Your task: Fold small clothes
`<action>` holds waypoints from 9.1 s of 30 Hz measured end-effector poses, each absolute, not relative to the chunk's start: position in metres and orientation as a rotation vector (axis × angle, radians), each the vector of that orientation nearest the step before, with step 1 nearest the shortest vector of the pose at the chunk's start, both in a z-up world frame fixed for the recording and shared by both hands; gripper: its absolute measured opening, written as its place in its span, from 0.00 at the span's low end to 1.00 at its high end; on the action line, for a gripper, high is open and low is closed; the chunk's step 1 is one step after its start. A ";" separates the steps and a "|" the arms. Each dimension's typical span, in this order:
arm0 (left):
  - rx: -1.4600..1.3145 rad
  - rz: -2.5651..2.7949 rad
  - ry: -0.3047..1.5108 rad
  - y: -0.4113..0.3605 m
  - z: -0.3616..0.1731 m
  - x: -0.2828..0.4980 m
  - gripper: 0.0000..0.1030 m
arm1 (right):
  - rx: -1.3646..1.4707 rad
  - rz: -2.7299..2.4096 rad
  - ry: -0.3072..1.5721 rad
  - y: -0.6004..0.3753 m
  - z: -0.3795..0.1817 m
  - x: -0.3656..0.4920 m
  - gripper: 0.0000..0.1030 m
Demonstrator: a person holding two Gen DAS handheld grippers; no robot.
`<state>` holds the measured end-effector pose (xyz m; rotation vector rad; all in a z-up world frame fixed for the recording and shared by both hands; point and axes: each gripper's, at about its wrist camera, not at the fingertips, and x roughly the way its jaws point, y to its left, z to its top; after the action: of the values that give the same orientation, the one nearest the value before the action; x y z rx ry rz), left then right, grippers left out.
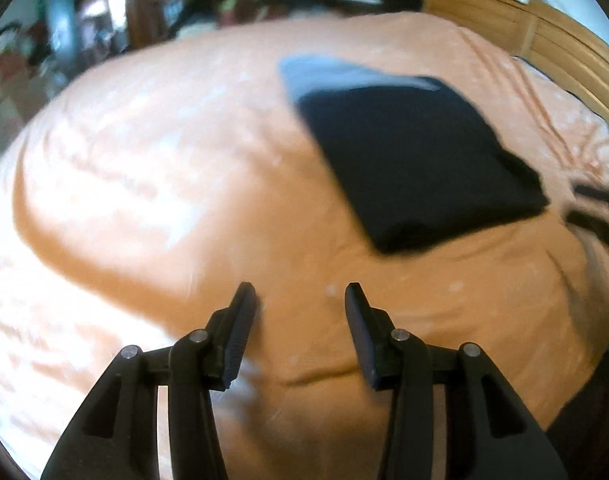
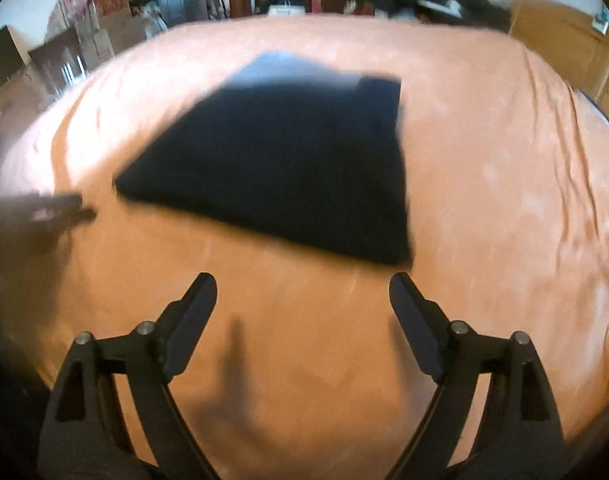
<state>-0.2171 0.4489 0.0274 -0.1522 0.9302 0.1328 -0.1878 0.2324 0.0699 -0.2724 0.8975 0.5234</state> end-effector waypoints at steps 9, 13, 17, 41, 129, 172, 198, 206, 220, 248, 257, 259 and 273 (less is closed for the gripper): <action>-0.135 0.317 0.965 0.456 0.015 -0.213 1.00 | -0.195 0.427 0.964 0.211 0.027 -0.198 1.00; -0.157 0.314 0.951 0.461 0.015 -0.212 1.00 | -0.167 0.407 0.958 0.213 0.026 -0.195 1.00; -0.168 0.313 0.916 0.462 0.014 -0.216 1.00 | -0.162 0.405 0.952 0.216 0.024 -0.202 1.00; -0.210 0.266 0.854 0.468 0.006 -0.220 1.00 | -0.133 0.385 0.927 0.216 0.020 -0.200 1.00; -0.231 0.265 0.838 0.466 0.006 -0.218 1.00 | -0.109 0.364 0.872 0.215 0.019 -0.204 1.00; -0.231 0.265 0.839 0.466 0.006 -0.218 1.00 | -0.112 0.364 0.870 0.216 0.019 -0.207 1.00; -0.231 0.265 0.840 0.465 0.006 -0.217 1.00 | -0.112 0.363 0.869 0.216 0.018 -0.207 1.00; -0.231 0.265 0.840 0.465 0.006 -0.218 1.00 | -0.112 0.363 0.869 0.216 0.018 -0.208 1.00; -0.231 0.265 0.841 0.465 0.006 -0.218 1.00 | -0.112 0.363 0.869 0.216 0.018 -0.208 1.00; -0.231 0.265 0.842 0.465 0.006 -0.218 1.00 | -0.113 0.362 0.869 0.217 0.018 -0.209 1.00; -0.231 0.264 0.842 0.465 0.006 -0.218 1.00 | -0.113 0.362 0.869 0.217 0.018 -0.209 1.00; -0.231 0.265 0.842 0.465 0.006 -0.218 1.00 | -0.113 0.361 0.869 0.217 0.018 -0.209 1.00; -0.231 0.264 0.842 0.465 0.006 -0.218 1.00 | -0.113 0.361 0.868 0.217 0.018 -0.209 1.00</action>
<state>-0.2180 0.4654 0.0065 -0.2307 0.8423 0.2643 -0.2090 0.2167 0.0177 -0.1132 0.8684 0.3608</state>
